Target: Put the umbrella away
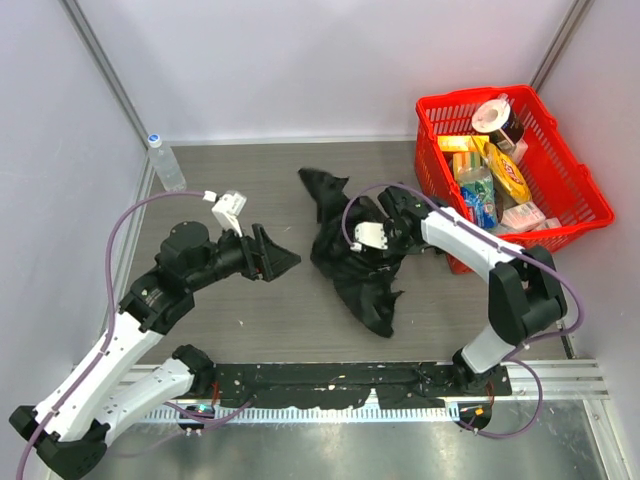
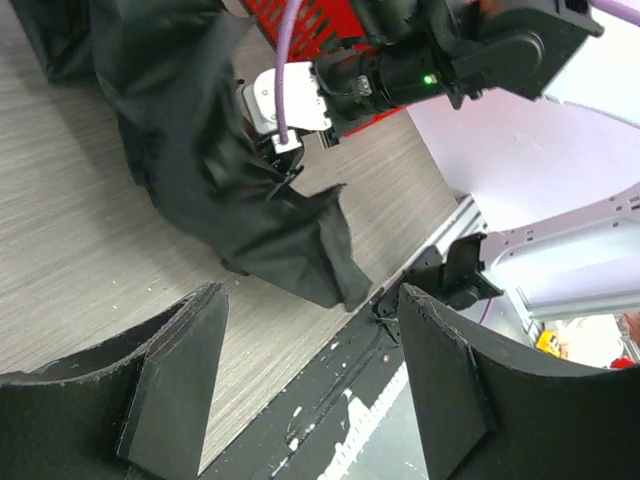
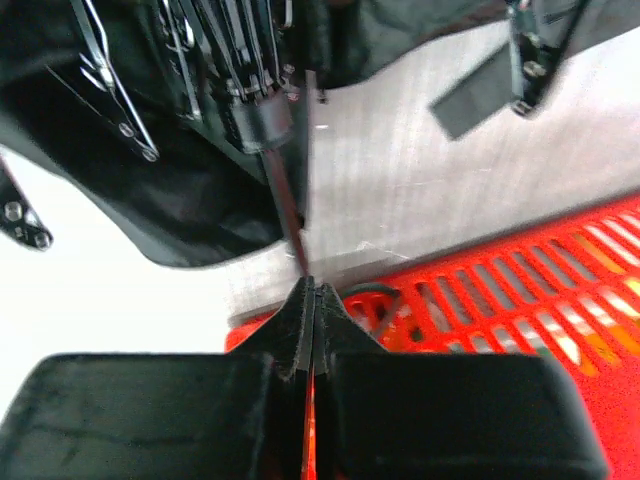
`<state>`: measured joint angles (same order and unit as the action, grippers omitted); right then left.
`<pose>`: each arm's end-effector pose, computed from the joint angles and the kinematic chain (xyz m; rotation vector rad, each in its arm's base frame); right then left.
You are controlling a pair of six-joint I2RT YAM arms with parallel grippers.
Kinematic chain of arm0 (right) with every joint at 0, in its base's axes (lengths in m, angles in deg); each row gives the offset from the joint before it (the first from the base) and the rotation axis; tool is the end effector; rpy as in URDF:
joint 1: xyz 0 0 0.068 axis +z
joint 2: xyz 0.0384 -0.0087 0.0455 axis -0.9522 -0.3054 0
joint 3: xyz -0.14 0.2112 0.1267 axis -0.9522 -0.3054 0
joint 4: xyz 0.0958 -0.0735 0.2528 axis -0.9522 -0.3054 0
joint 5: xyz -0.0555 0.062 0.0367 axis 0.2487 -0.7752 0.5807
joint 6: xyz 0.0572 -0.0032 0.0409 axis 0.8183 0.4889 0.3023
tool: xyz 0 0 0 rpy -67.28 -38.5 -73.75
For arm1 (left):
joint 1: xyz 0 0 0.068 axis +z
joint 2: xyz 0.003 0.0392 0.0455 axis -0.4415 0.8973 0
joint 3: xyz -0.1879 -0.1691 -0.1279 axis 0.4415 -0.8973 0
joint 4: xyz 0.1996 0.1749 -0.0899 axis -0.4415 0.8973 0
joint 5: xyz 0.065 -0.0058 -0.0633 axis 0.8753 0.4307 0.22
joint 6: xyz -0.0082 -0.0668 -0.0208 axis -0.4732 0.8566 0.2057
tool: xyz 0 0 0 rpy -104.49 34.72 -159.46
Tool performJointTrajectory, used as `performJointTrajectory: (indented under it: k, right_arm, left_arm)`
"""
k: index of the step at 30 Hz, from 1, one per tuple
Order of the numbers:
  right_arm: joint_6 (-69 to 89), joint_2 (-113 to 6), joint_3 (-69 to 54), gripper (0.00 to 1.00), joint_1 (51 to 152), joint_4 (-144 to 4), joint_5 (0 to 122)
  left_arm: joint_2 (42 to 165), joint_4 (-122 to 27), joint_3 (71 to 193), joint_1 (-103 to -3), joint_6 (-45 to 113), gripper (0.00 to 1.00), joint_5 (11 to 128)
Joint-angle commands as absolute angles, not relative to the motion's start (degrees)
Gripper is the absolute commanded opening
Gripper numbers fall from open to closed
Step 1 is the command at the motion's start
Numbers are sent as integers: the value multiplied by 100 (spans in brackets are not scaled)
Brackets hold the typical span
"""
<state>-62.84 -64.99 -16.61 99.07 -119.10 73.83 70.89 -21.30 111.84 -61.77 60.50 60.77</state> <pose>0.2969 0.1440 0.1999 -2.1038 2.0246 -0.2624 0.1502 -0.1282 0.3680 0.1869 1.9787 -1.1429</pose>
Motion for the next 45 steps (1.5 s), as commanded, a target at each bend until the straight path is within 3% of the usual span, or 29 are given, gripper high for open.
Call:
performJointTrajectory:
  k: [1,6,9,11,15,16,17,18,19,20,22,25,31,35,36,37,38,40,43,44,45]
  right_arm:
    - [-6320,-5597,-1856,1,10182,-10461,7978]
    - [-6618,-4928,-2418,1,10780,-7979,8981]
    - [-5962,-5101,-2263,1,10948,-6592,9184]
    - [-5215,-5478,-1482,1,10948,-6933,9369]
    - [-3870,-6104,-312,1,10650,-9286,9071]
    - [-3546,-6053,-476,4,10493,-9473,8644]
    - [-3360,-5791,-860,30,10387,-9448,8361]
    - [-2810,-5658,-1003,41,10177,-9326,7784]
    - [-2465,-5430,-1266,50,10053,-9290,7465]
    - [-1905,-5289,-1373,54,9956,-9133,7349]
    - [-973,-5244,-1515,72,9964,-9087,7915]
    - [322,-5340,-1130,75,9955,-9839,8796]
    - [807,-5481,-671,75,9946,-11195,8453]
    - [807,-5393,-881,75,9946,-11373,8183]
    - [843,-5349,-951,75,9946,-11373,8165]
    - [947,-5340,-1056,75,9946,-11347,8208]
    - [1009,-5314,-1084,75,9946,-11338,8261]
    - [1141,-5270,-1137,74,9946,-11381,8297]
    - [1413,-5130,-1163,74,9929,-11399,8498]
    - [1484,-5094,-1154,74,9929,-11408,8647]
    - [1589,-4981,-1172,74,9911,-11417,8727]
  left_arm:
    - [7106,-1814,11756,-6197,5680,72,6542]
    - [7107,-1479,12415,-6197,5390,72,7525]
    - [6844,-1514,12688,-6197,5249,75,8518]
    - [6694,-1628,12803,-6197,5153,79,8845]
    - [6764,-1558,13032,-6188,5327,79,8637]
    - [6807,-1576,12979,-6197,5450,79,8496]
    - [6869,-1698,12883,-6197,5599,80,8312]
    - [6930,-1864,12708,-6188,5766,83,8127]
    - [7053,-2022,12515,-6188,5985,87,7899]
    - [7211,-2207,12339,-6197,6231,99,7601]
    - [7763,-2428,12092,-6197,6644,100,7327]
    - [8852,-2550,12153,-6153,7076,100,6967]
    - [11190,-3001,12932,-6118,6999,100,6763]
    - [12036,-2869,13558,-6337,6779,75,6990]
    - [12124,-2824,13672,-6407,6709,55,7087]
    - [12169,-2711,13760,-6512,6647,42,7288]
    - [12152,-2649,13805,-6661,6603,38,7604]
    - [12047,-2526,13875,-6995,6410,40,8333]
    - [12125,-2288,14252,-7374,6216,57,8837]
    - [12204,-2279,14349,-7444,6233,58,8776]
    - [12335,-2322,14437,-7445,6268,48,8523]
